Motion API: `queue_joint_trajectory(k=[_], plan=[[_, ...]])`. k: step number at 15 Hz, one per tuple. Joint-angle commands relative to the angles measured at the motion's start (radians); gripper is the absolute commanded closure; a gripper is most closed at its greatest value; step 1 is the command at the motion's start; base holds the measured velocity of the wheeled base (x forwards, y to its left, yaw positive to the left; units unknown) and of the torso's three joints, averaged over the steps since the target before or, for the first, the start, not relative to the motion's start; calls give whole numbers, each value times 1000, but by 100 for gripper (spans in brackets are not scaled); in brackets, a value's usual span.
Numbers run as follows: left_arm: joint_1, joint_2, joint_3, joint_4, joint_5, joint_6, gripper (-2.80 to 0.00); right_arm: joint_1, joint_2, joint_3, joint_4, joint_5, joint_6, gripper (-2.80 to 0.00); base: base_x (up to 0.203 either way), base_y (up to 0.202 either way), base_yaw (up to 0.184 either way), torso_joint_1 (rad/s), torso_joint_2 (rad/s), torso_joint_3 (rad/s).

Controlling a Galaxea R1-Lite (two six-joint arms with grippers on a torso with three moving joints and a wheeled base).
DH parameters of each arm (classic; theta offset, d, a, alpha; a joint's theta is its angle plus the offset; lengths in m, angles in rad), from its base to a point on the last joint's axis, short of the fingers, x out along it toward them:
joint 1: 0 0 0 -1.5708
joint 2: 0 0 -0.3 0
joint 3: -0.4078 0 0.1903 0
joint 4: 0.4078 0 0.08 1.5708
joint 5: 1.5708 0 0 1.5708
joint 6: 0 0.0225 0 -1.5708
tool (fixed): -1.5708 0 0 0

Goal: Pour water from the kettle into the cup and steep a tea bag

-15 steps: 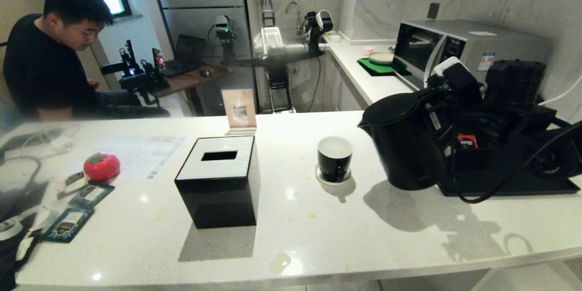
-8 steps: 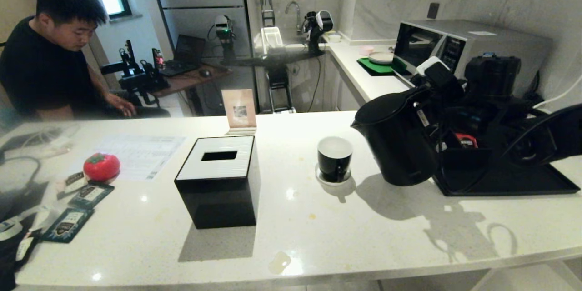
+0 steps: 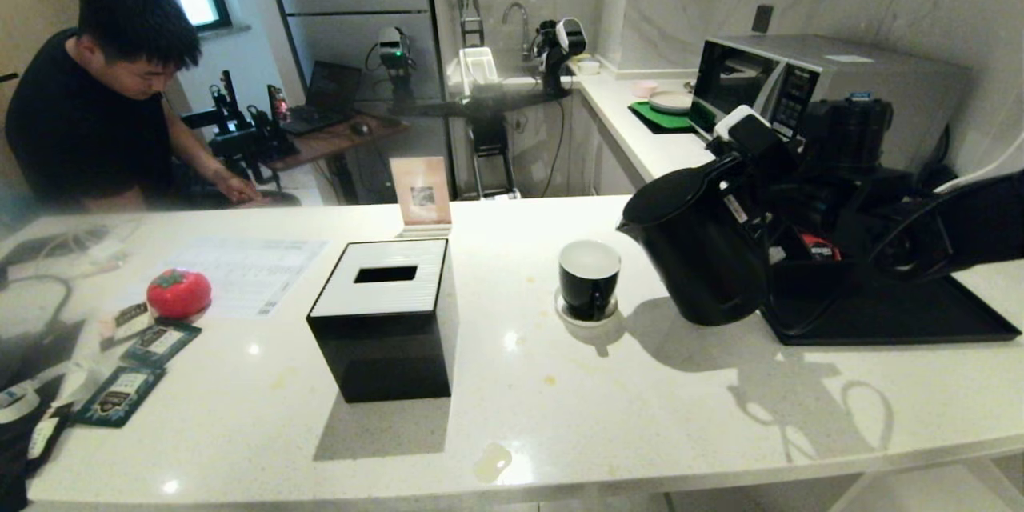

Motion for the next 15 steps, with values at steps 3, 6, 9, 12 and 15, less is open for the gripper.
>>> queue_joint_trajectory(k=[3, 6, 9, 12, 15], plan=[[0, 2, 0, 0, 1, 0, 0, 3, 12, -34, 18, -1, -57, 0, 0, 0, 0, 0, 0, 0], [0, 2, 0, 0, 1, 0, 0, 13, 14, -47, 19, -31, -87, 0, 0, 0, 0, 0, 0, 0], [0, 2, 0, 0, 1, 0, 0, 20, 18, -59, 19, -37, -123, 0, 0, 0, 0, 0, 0, 0], [0, 2, 0, 0, 1, 0, 0, 24, 28, -79, 21, -37, -158, 0, 0, 0, 0, 0, 0, 0], [0, 2, 0, 0, 1, 0, 0, 27, 34, -104, 39, -37, -189, 0, 0, 0, 0, 0, 0, 0]])
